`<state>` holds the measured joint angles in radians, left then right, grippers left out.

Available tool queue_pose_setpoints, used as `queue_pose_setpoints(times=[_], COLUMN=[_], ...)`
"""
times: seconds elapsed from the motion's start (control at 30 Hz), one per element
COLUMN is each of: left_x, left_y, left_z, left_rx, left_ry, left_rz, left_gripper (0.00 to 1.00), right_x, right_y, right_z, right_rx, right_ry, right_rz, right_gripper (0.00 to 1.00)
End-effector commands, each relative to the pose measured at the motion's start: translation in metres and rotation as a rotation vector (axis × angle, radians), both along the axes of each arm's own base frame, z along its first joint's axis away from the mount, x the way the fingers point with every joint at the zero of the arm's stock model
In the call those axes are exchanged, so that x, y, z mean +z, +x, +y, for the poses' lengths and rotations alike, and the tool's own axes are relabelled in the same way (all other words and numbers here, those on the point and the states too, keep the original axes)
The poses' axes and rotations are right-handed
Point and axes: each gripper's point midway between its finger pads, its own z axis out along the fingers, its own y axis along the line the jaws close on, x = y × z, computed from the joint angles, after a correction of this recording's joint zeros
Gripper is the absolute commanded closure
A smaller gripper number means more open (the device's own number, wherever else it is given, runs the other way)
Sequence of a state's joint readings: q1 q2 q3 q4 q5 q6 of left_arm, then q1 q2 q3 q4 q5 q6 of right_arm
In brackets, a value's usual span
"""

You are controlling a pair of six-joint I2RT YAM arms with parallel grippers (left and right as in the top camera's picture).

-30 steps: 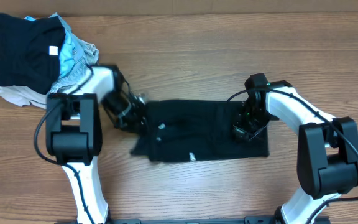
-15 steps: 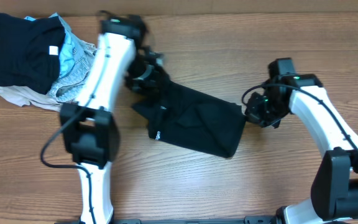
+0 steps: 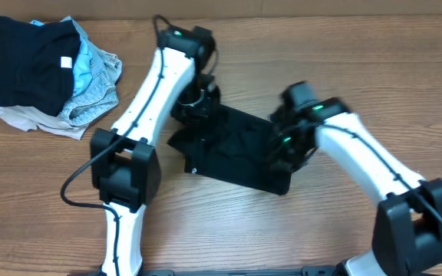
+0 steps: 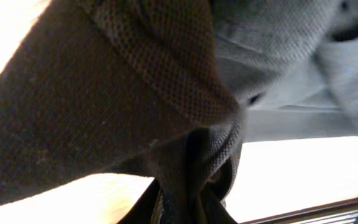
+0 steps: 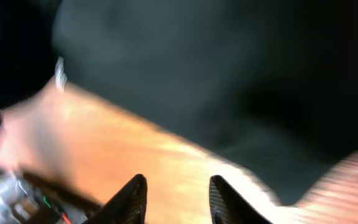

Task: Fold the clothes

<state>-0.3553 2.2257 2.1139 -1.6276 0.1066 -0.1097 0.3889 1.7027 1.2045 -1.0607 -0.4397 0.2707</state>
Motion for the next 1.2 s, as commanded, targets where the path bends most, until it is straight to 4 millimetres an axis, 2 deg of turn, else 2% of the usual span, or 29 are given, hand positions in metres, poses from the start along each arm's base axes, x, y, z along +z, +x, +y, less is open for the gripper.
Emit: queue_pose_setpoints(times=[0.0,0.1,0.13,0.2,0.27,0.3,0.37,0.47,0.53,0.57,0.63,0.77,0.87,1.0,1.13,1.17], left_x=[0.008,0.008,0.008,0.008,0.009,0.009,0.009,0.008,0.008,0.008,0.008,0.008,0.008,0.008,0.008,0.008], left_y=[0.006,0.007,0.006,0.006,0.006,0.006,0.006,0.007,0.009,0.01,0.011,0.012,0.012,0.012,0.013,0.013], left_z=[0.018,0.024,0.025,0.027,0.029,0.029,0.029,0.03,0.031,0.031,0.033,0.037,0.039,0.037,0.038,0.038], left_rx=[0.049,0.057,0.059,0.061,0.059,0.06,0.058,0.057,0.06,0.062,0.067,0.078,0.084,0.083,0.085,0.087], left_ry=[0.026,0.026,0.026,0.027,0.028,0.028,0.027,0.025,0.023,0.022,0.022,0.021,0.015,0.002,0.001,0.001], left_rz=[-0.018,-0.012,-0.011,-0.008,-0.004,-0.004,-0.005,-0.009,-0.015,-0.016,-0.018,-0.017,-0.014,-0.012,-0.015,-0.015], left_gripper=[0.85,0.85,0.85,0.85,0.85,0.85,0.85,0.85,0.85,0.85,0.85,0.85,0.85,0.85,0.85,0.85], right_x=[0.002,0.011,0.016,0.024,0.027,0.028,0.024,0.011,0.0,-0.003,-0.006,-0.01,-0.011,-0.002,0.001,0.0], right_y=[-0.01,0.001,0.009,0.029,0.048,0.055,0.063,0.068,0.068,0.067,0.063,0.058,0.05,0.034,0.014,0.009], right_z=[0.028,0.035,0.031,0.009,-0.023,-0.036,-0.061,-0.092,-0.101,-0.098,-0.077,-0.048,-0.028,0.01,0.047,0.055], right_rx=[0.21,0.21,0.172,0.041,-0.129,-0.171,-0.234,-0.278,-0.273,-0.24,-0.135,-0.027,0.026,0.118,0.224,0.255], right_ry=[-0.003,0.001,-0.013,-0.09,-0.174,-0.179,-0.192,-0.212,-0.212,-0.181,-0.061,0.039,0.06,0.162,0.198,0.19], right_rz=[-0.109,-0.171,-0.189,-0.217,-0.217,-0.214,-0.195,-0.16,-0.136,-0.128,-0.119,-0.113,-0.106,-0.094,-0.101,-0.112], right_gripper=[0.6,0.58,0.58,0.62,0.65,0.59,0.38,0.36,0.36,0.37,0.44,0.48,0.74,0.94,0.96,0.92])
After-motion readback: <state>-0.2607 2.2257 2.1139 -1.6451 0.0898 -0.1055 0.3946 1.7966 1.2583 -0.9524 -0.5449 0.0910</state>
